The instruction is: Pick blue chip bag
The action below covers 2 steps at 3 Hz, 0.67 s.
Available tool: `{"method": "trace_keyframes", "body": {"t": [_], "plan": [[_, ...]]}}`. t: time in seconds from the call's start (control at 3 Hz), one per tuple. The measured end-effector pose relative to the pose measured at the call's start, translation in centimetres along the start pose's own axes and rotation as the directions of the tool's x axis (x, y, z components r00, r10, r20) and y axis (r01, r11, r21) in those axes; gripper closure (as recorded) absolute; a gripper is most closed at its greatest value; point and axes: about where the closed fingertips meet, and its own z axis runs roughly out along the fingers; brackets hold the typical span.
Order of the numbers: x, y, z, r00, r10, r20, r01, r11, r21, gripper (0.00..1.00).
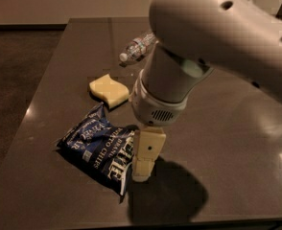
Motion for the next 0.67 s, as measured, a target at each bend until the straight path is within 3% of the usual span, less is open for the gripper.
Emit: {"method": "trace_keyframes", "body": {"t": [0.33, 0.67], "plan": [[-0.7, 0.8, 2.2, 1.000, -0.025, -0.012, 0.025, 0.9991, -0.034, 0.00], [-0.9, 1.2, 4.0, 0.999, -0.037, -0.032, 0.035, 0.9974, -0.063, 0.26]]}}
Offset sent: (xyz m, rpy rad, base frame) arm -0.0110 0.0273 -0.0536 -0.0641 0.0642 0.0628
